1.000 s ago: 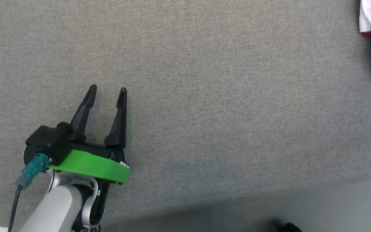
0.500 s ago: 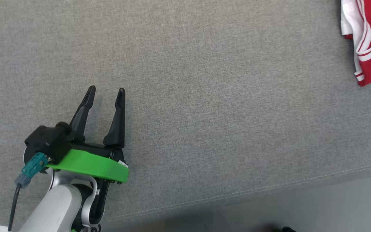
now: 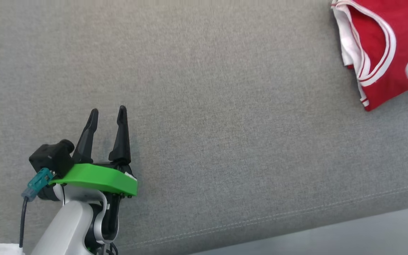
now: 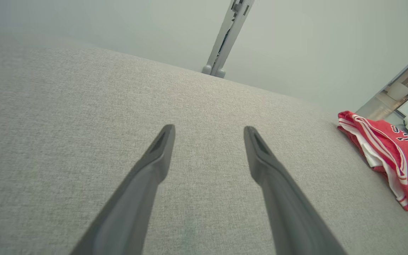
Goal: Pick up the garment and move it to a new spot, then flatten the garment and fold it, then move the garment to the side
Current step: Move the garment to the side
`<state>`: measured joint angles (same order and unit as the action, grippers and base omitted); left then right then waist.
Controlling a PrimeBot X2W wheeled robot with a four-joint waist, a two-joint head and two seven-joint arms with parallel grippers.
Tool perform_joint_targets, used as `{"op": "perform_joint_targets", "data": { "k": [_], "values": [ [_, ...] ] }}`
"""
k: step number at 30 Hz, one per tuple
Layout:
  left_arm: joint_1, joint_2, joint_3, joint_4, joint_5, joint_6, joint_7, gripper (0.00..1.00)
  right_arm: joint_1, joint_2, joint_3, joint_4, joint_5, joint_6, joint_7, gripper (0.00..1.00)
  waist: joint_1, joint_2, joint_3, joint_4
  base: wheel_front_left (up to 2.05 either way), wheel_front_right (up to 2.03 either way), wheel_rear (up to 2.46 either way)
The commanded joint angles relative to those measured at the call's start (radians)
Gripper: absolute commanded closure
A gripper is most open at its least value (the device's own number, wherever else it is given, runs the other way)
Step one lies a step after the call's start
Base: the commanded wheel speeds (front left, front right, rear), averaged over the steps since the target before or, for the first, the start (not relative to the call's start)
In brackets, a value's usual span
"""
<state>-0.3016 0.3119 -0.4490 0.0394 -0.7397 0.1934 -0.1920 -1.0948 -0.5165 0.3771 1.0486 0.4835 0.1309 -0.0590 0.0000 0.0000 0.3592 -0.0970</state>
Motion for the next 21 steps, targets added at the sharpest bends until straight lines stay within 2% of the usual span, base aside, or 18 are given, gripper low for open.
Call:
{"op": "perform_joint_targets", "data": {
  "k": [1,8,12,15,21],
  "values": [
    [0.004,-0.011,0.010,0.023,-0.013,0.000,-0.011,0.00,0.047,0.006,0.010,-0.020,0.023,0.000,-0.012,0.00,0.0000,0.0000,-0.105,0.020,0.00,0.00,0.00],
    [0.039,-0.019,0.019,0.135,-0.011,0.028,-0.029,0.00,0.219,0.053,0.030,-0.133,0.100,0.000,-0.074,0.00,0.0000,0.0000,-0.222,0.045,0.00,0.00,0.00],
    [0.064,-0.016,0.024,0.170,0.001,0.038,-0.041,0.00,0.300,0.081,0.020,-0.190,0.081,0.000,-0.124,0.00,0.0000,0.0000,-0.270,0.057,0.00,0.00,0.00],
    [0.087,-0.015,0.034,0.179,0.000,0.044,-0.048,0.00,0.371,0.124,-0.017,-0.239,0.080,0.000,-0.150,0.00,0.0000,0.0000,-0.301,0.067,0.00,0.00,0.00],
    [0.147,0.007,0.051,0.164,0.007,0.062,-0.058,0.00,0.558,0.221,-0.154,-0.393,-0.033,0.000,-0.187,0.00,0.0000,0.0000,-0.349,0.092,0.00,0.00,0.00]
  ]
}}
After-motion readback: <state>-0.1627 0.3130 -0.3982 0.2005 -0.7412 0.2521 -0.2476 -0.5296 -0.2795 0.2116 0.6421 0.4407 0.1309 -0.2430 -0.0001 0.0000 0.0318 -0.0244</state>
